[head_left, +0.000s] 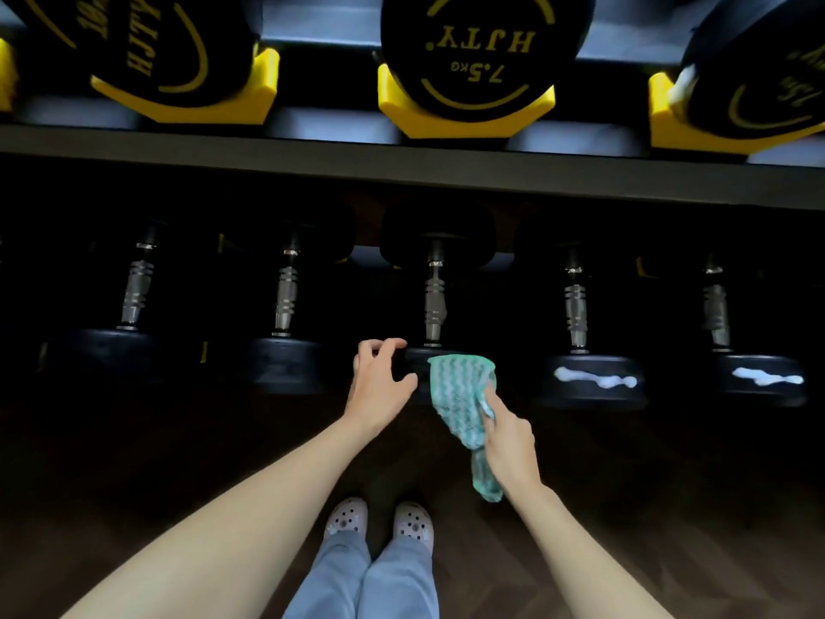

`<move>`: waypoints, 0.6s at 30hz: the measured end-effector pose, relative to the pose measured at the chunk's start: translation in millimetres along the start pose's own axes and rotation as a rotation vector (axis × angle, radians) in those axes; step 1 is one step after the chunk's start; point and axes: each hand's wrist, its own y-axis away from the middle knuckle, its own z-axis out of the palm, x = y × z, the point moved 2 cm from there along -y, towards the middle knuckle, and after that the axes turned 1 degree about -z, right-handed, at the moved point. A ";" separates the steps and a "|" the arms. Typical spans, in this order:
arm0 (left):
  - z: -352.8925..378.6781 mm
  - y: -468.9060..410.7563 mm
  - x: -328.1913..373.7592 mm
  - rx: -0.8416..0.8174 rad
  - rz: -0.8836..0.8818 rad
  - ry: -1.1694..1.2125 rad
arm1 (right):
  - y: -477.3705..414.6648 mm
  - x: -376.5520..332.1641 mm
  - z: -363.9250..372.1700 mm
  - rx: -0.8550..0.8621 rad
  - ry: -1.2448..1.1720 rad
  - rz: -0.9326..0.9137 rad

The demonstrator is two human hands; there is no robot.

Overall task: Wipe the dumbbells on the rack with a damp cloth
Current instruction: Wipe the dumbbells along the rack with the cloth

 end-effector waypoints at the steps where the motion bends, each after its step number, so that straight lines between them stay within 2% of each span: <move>1: 0.4 1.7 1.4 -0.005 0.011 -0.007 | 0.2 -3.4 -2.3 0.009 -0.013 -0.011; 4: -0.5 5.1 8.9 -0.071 0.058 -0.019 | -3.2 -30.3 -20.0 0.065 -0.157 -0.106; 5: -1.4 5.5 12.7 -0.121 0.089 -0.023 | -5.4 -41.0 -27.8 0.027 -0.243 -0.132; 8: -4.8 4.0 28.4 -0.339 0.227 -0.145 | -13.0 -65.7 -49.7 -0.249 -0.529 -0.124; 9: -6.5 3.0 36.8 -0.380 0.277 -0.185 | -16.1 -70.8 -56.7 -0.320 -0.579 -0.124; 11: -14.7 -0.6 53.5 -0.360 0.284 -0.134 | -23.6 -73.3 -69.9 -0.364 -0.636 -0.129; 14: -35.8 -13.1 70.3 -0.219 0.175 0.073 | -34.1 -72.2 -88.7 -0.387 -0.588 -0.123; 18: -59.1 -29.2 83.7 -0.132 0.092 0.423 | -46.1 -89.4 -100.0 -0.621 -0.245 -0.097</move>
